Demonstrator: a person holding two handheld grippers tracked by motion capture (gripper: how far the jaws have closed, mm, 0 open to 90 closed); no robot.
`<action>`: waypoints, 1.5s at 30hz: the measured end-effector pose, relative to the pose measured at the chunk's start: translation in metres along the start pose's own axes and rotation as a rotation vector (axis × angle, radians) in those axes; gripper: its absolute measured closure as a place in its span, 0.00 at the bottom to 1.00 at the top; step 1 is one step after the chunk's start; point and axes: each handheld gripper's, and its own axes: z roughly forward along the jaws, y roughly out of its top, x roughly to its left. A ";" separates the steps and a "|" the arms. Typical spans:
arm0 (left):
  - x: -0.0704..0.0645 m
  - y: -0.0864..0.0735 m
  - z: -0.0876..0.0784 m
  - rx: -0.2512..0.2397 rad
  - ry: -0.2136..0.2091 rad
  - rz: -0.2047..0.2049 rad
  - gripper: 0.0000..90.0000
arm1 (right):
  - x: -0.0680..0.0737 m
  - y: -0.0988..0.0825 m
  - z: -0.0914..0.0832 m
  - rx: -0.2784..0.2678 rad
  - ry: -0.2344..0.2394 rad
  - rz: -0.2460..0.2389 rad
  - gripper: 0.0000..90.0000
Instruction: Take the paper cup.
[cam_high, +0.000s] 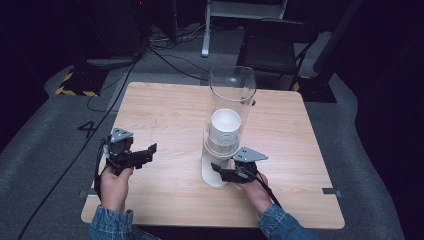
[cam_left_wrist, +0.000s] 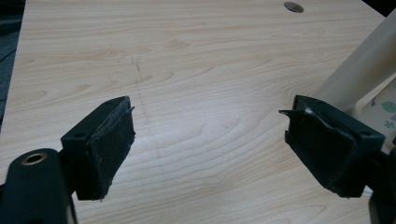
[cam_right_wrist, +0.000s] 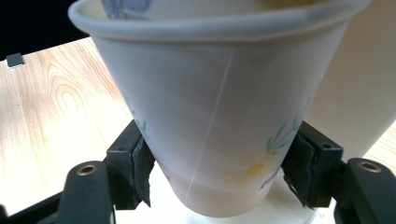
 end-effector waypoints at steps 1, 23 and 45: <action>0.000 0.000 0.000 0.000 0.003 0.001 0.17 | 0.000 -0.001 0.000 -0.003 0.000 -0.004 0.37; -0.002 0.006 0.013 0.010 -0.016 -0.002 0.17 | 0.004 -0.021 0.004 0.112 0.018 0.058 0.37; -0.010 0.016 0.024 0.015 -0.039 0.015 0.17 | -0.006 -0.032 -0.015 0.140 -0.076 0.028 0.37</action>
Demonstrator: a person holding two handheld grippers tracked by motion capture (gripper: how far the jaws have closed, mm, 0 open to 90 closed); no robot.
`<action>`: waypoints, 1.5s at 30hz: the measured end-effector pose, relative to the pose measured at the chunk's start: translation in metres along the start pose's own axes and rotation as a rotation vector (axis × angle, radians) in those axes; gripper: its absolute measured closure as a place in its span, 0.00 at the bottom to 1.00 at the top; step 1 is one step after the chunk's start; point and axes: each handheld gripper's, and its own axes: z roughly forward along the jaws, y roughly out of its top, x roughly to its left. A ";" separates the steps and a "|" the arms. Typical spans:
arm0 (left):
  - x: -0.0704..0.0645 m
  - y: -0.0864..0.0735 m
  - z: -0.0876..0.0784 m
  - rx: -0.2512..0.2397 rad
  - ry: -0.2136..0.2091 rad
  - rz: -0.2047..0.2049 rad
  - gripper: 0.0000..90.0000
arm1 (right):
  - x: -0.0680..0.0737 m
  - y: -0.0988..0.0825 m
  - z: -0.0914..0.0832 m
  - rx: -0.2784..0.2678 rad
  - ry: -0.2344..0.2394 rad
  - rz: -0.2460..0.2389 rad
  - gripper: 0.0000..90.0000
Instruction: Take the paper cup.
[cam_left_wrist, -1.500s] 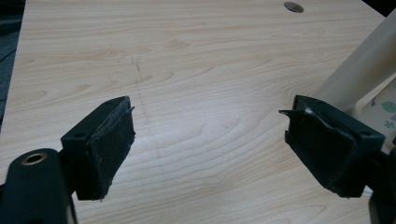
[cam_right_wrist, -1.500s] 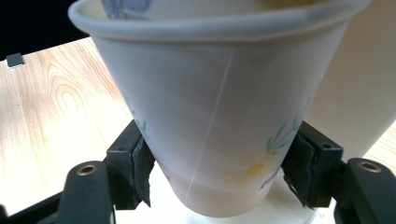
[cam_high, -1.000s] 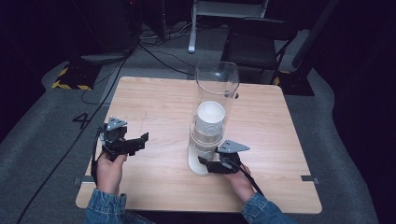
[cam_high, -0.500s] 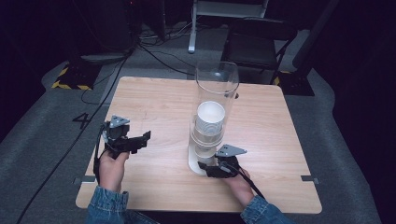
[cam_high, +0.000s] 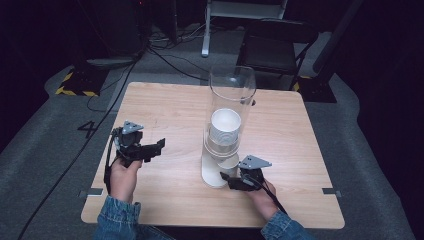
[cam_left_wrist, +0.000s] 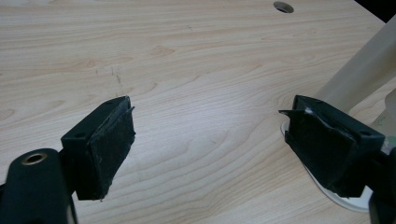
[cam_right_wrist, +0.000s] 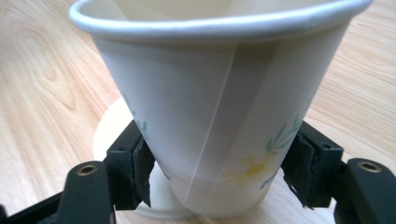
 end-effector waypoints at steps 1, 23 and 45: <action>-0.001 0.001 0.002 0.000 -0.003 0.001 0.17 | -0.001 -0.001 -0.002 0.000 -0.006 0.001 0.37; -0.005 0.010 0.011 0.001 -0.021 0.011 0.17 | -0.041 -0.004 -0.038 -0.048 -0.048 0.105 0.36; 0.001 -0.011 -0.003 0.033 0.023 0.013 0.18 | -0.102 0.025 -0.052 -0.120 -0.113 0.184 0.36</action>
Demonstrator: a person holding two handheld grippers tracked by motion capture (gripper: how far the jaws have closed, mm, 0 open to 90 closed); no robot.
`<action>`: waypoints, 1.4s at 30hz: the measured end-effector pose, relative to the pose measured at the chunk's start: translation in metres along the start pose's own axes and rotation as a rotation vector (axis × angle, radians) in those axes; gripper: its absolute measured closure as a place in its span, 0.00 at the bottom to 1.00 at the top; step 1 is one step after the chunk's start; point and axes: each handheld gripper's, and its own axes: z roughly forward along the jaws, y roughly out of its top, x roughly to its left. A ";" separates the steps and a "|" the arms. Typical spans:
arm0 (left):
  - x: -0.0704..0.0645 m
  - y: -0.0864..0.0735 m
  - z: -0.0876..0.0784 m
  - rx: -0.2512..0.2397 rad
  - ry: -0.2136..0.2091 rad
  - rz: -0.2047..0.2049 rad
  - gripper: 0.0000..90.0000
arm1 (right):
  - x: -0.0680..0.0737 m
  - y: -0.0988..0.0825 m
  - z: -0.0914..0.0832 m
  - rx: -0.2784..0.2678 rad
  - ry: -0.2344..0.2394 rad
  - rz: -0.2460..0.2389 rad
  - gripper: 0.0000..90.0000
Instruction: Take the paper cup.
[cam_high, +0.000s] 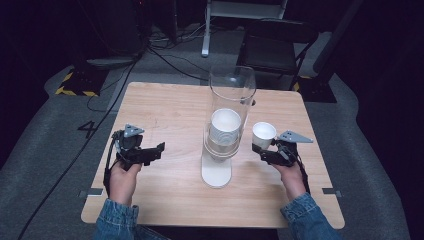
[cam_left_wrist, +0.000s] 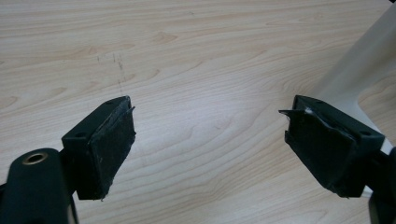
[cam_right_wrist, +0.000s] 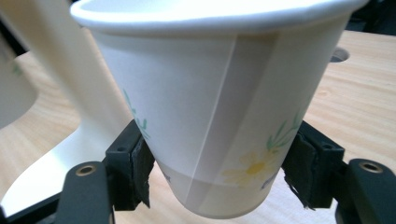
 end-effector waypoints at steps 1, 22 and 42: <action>0.000 -0.002 -0.001 0.002 0.000 -0.008 0.18 | -0.002 0.000 0.001 -0.013 -0.004 0.009 0.36; 0.007 -0.028 -0.018 0.035 0.040 -0.007 0.18 | -0.025 0.000 0.047 0.059 -0.082 0.053 0.36; 0.005 -0.029 -0.017 0.048 0.031 -0.004 0.18 | -0.036 -0.016 0.063 0.194 -0.106 0.074 0.35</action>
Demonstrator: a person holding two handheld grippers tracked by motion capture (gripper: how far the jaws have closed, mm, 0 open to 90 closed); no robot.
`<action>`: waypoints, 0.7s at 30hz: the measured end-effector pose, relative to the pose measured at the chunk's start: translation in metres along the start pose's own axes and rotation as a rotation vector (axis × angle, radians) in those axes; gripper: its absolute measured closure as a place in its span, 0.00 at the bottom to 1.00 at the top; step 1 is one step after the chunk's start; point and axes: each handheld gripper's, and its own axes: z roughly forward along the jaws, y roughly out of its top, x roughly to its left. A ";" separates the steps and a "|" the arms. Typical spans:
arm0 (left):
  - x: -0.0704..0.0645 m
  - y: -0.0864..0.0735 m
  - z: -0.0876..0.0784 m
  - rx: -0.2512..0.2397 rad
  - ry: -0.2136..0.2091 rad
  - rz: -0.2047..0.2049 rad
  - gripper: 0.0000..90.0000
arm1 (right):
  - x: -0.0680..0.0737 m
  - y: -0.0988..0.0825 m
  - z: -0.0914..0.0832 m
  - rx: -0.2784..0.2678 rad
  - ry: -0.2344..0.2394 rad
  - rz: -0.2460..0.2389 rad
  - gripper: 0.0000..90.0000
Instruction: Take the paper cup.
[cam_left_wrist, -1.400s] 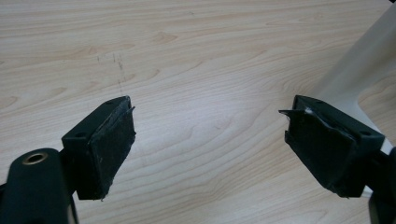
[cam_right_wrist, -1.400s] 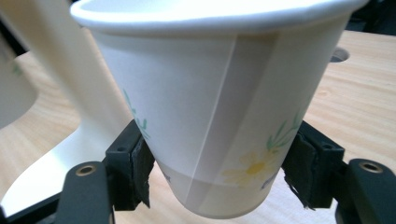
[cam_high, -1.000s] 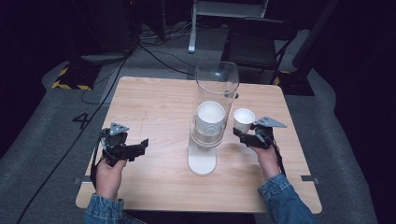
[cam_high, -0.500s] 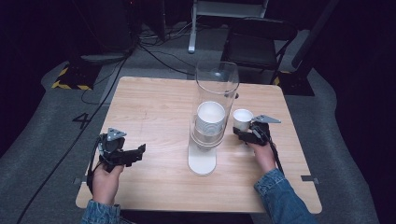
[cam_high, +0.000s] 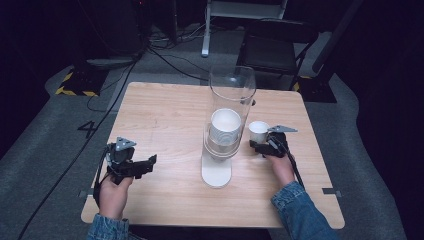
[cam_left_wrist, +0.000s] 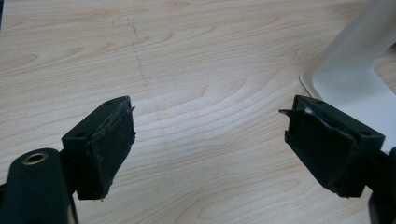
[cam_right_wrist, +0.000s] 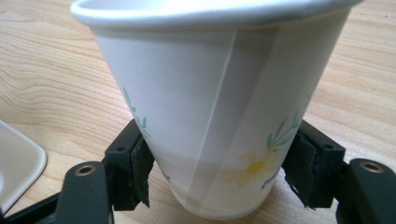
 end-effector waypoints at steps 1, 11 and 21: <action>0.000 0.000 0.000 0.000 0.001 0.002 0.18 | 0.000 0.000 0.000 0.004 0.000 -0.002 0.35; 0.000 0.001 0.002 0.007 -0.009 0.002 0.18 | 0.002 -0.004 0.002 0.042 -0.004 -0.017 0.35; -0.001 0.004 0.005 0.006 -0.011 0.011 0.18 | -0.001 -0.003 -0.001 0.048 0.019 0.004 0.17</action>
